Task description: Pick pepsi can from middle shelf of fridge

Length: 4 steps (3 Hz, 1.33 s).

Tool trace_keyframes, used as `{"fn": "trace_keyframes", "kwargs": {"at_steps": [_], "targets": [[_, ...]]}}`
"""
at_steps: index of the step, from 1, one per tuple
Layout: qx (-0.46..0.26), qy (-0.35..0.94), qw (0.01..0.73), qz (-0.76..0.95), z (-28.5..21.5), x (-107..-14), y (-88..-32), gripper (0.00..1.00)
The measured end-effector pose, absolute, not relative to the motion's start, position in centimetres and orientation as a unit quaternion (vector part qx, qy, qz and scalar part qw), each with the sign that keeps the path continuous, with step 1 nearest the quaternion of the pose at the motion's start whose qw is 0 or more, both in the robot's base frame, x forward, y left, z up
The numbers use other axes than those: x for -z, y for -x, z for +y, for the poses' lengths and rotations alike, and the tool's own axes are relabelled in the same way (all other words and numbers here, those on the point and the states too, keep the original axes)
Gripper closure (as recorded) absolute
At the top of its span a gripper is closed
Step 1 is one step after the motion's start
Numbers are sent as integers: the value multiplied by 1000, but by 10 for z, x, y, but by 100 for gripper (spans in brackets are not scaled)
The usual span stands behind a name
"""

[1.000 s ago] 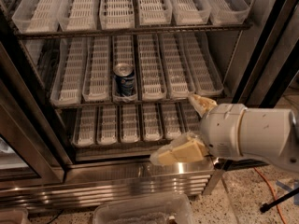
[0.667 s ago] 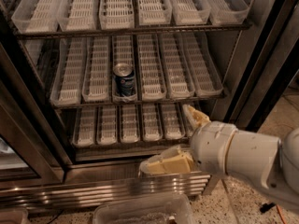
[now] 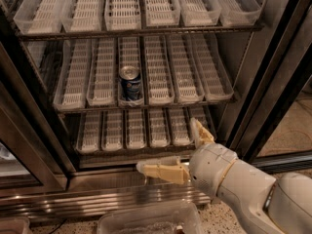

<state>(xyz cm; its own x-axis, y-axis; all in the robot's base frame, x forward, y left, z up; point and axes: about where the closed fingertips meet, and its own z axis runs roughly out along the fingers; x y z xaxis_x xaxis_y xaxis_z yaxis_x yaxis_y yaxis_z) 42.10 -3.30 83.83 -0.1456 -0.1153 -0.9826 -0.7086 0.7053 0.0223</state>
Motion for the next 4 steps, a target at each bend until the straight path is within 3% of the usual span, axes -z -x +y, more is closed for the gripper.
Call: {"fn": "trace_keyframes", "kwargs": {"at_steps": [2,4], "targets": [[-249,240,603,718,22,-859,-443,0],[-229,237,595,733,23,-852,-447,0]]}}
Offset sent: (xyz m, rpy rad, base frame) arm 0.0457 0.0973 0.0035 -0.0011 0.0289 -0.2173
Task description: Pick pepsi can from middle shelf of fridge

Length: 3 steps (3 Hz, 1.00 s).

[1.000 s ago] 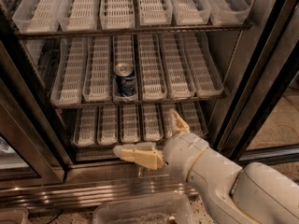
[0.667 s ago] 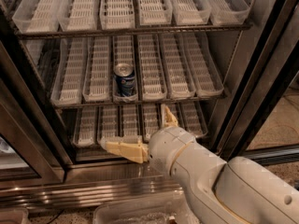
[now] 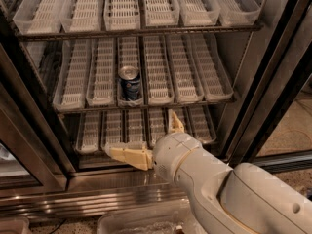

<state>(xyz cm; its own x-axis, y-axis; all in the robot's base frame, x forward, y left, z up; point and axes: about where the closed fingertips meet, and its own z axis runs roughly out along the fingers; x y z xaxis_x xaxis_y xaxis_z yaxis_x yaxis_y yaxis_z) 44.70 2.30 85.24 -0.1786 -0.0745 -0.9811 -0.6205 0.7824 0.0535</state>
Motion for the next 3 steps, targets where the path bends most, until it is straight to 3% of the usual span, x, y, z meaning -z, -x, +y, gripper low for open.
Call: {"fn": "trace_keyframes", "kwargs": {"at_steps": [3], "targets": [[-104,263,619,733,-2,-817,-469,0]]}}
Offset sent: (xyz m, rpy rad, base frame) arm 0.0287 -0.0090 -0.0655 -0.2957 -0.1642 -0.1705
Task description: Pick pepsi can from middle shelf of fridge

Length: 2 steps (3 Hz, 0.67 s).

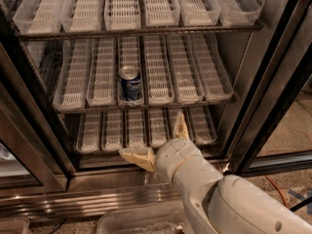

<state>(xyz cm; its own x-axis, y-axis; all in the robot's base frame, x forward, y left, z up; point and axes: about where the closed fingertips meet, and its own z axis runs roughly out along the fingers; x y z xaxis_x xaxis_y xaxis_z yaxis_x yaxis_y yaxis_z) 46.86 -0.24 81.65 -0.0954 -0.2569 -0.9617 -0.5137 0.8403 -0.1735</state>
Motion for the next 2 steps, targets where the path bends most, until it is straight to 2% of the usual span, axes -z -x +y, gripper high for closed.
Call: {"fn": "trace_keyframes", "kwargs": {"at_steps": [2], "targets": [[-115,221,649,719,5,-786,-494,0]]}}
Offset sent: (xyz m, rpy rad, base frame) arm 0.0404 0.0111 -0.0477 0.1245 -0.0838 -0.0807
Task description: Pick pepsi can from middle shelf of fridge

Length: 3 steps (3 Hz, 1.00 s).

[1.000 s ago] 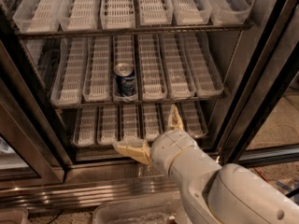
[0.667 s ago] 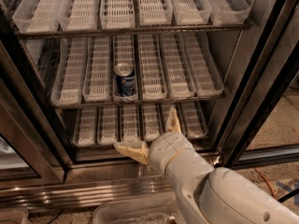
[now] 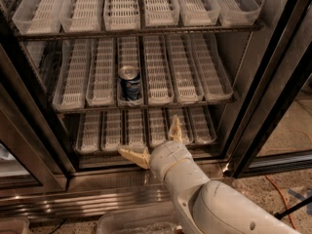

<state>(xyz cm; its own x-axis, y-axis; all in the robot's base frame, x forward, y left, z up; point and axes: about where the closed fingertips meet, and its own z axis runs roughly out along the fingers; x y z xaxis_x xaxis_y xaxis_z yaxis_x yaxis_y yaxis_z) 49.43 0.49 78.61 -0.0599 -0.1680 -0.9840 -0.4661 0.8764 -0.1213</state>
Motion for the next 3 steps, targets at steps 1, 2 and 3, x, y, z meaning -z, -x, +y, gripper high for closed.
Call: {"fn": "trace_keyframes", "kwargs": {"at_steps": [1,2,3], "targets": [[-101,225,668,702,15,-788,-501,0],[-96,227,671,699,14,-790,-502,0],[-107,217,674,698,14,-789,-502,0]]}}
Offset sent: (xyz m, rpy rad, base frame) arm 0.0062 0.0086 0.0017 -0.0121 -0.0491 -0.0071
